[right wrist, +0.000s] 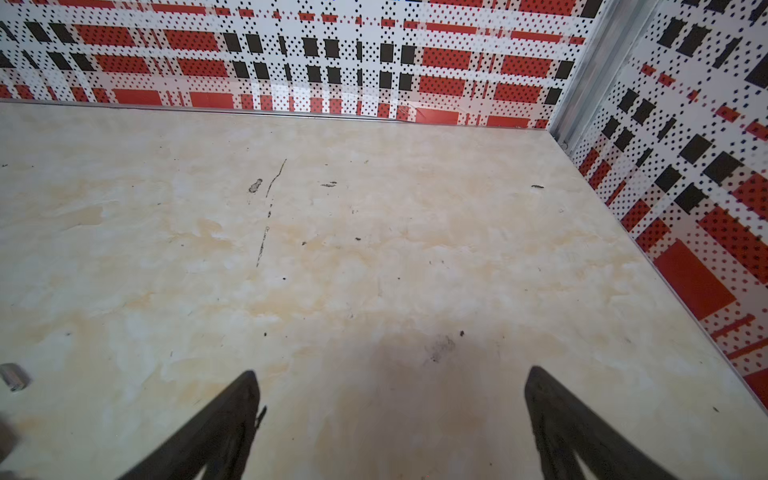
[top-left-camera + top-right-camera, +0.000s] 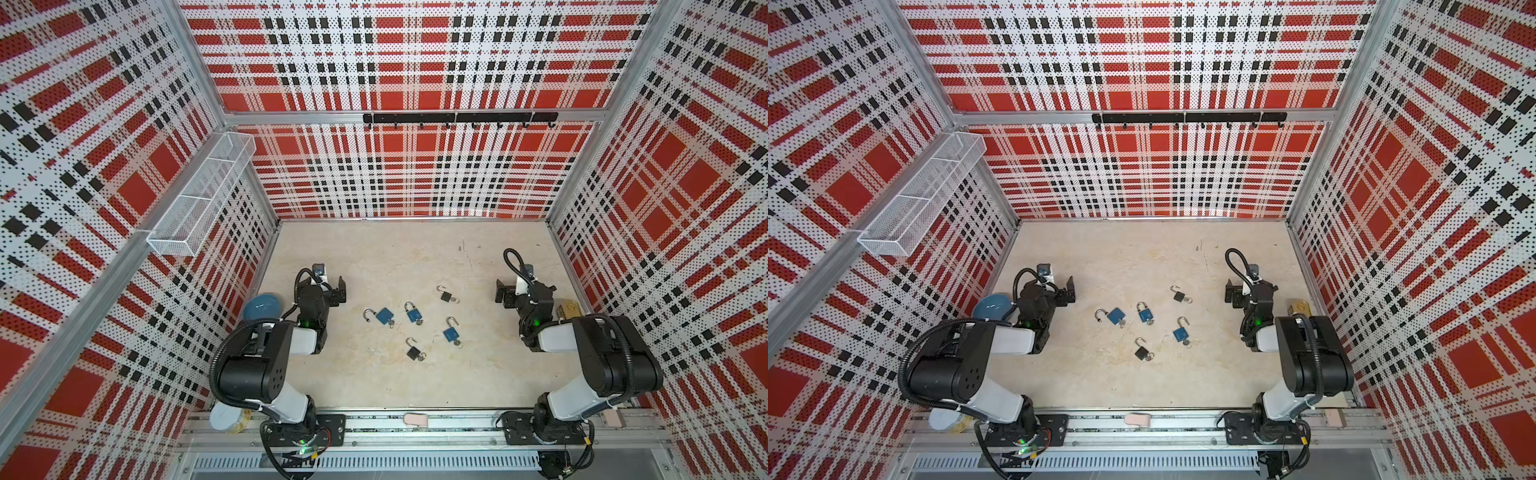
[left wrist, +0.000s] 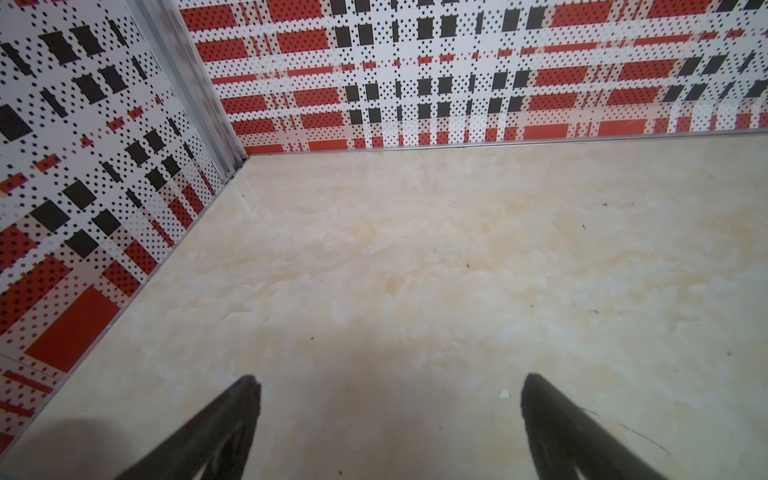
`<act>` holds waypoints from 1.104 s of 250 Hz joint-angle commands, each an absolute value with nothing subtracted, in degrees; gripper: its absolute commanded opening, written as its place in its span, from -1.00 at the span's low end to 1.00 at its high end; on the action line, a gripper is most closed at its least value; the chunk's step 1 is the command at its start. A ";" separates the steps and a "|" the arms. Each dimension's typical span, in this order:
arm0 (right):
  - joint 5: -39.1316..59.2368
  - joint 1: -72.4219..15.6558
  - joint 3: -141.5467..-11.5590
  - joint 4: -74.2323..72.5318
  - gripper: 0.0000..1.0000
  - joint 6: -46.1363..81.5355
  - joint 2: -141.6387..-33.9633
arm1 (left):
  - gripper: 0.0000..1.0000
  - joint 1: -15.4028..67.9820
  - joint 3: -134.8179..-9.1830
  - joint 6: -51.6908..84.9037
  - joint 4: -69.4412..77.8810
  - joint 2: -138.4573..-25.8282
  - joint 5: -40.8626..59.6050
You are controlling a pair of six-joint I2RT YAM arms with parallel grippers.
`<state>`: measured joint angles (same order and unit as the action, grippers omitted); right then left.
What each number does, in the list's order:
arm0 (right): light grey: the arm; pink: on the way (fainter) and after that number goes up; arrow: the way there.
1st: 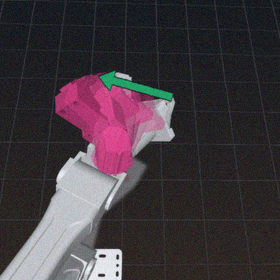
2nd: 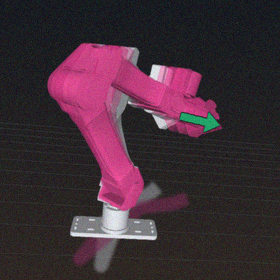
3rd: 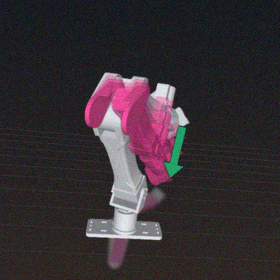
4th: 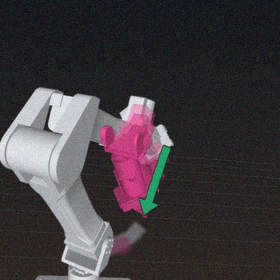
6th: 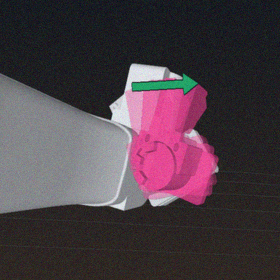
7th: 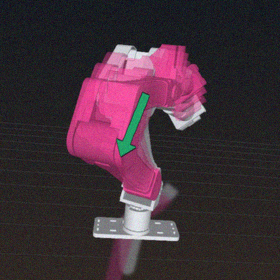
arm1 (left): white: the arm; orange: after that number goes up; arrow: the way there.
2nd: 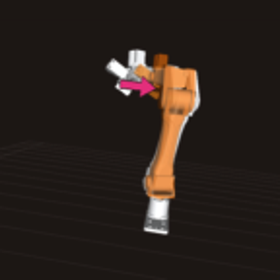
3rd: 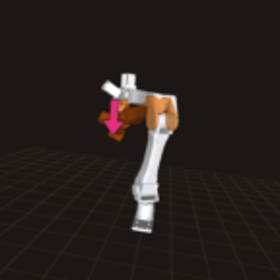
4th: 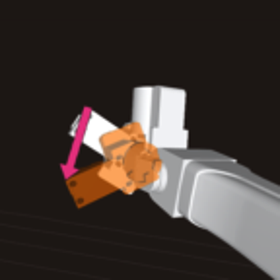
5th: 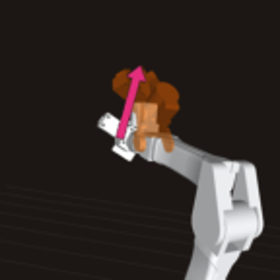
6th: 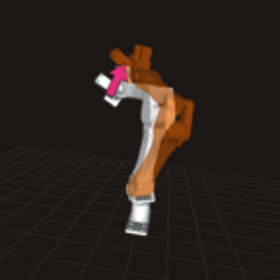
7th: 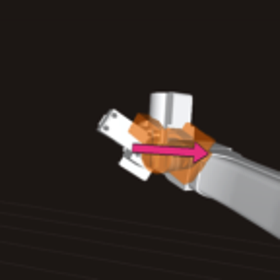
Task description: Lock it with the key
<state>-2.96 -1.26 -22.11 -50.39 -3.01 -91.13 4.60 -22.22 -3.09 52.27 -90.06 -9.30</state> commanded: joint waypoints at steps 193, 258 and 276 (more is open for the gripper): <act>-2.49 -1.18 -23.13 -52.61 0.99 -2.81 -91.06 | 0.99 3.66 -23.03 -2.71 53.53 -90.18 -6.63; -2.46 -1.10 -23.20 -52.54 0.99 -2.80 -91.14 | 0.99 3.67 -23.03 -2.72 53.53 -90.22 -6.67; -2.51 -1.17 -23.18 -52.51 0.99 -2.81 -91.09 | 0.99 3.66 -23.03 -2.72 53.55 -90.19 -6.63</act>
